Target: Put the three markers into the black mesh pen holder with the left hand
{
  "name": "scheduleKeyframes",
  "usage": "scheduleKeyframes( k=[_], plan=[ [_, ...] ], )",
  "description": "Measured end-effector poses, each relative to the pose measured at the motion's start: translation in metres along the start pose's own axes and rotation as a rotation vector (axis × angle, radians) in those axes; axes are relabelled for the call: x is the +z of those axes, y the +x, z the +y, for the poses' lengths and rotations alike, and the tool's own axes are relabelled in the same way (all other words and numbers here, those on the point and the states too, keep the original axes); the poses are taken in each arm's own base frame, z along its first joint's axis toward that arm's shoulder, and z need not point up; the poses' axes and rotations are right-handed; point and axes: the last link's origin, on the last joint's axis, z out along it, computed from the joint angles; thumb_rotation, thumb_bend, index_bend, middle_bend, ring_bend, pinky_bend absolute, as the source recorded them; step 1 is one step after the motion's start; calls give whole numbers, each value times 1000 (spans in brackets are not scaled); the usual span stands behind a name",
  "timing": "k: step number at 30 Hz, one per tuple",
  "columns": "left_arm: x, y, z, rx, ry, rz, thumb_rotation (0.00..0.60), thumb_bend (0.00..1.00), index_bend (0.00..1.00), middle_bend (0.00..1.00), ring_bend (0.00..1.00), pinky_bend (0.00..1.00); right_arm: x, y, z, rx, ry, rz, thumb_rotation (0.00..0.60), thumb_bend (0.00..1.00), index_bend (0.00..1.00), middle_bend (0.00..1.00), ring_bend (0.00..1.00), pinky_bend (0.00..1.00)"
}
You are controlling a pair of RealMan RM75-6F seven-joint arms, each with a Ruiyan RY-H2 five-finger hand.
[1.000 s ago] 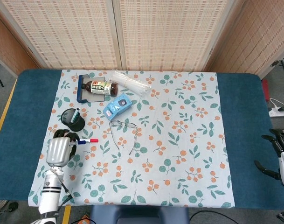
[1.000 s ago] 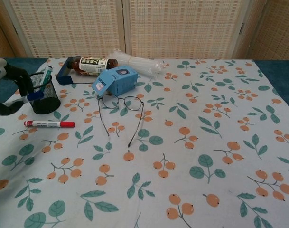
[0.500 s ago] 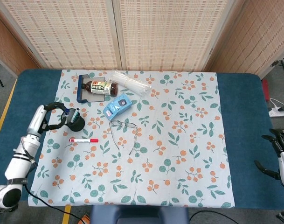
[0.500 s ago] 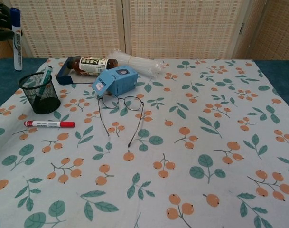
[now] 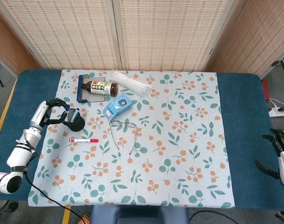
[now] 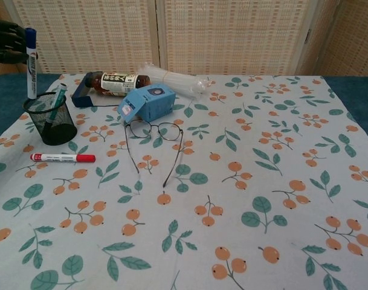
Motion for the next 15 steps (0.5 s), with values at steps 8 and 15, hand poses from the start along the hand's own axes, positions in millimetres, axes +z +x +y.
scheduleKeyframes(
  k=[8, 15],
  plan=[
    [14, -16, -2, -2, -10, -12, 600, 402, 587, 601, 221, 217, -1, 2, 0, 6, 0, 8, 600, 98, 264, 122, 259, 163],
    [21, -20, -8, 31, 9, -17, 600, 403, 587, 585, 215, 215, -1, 3, 1, 7, -1, 8, 600, 98, 264, 122, 259, 163]
  ],
)
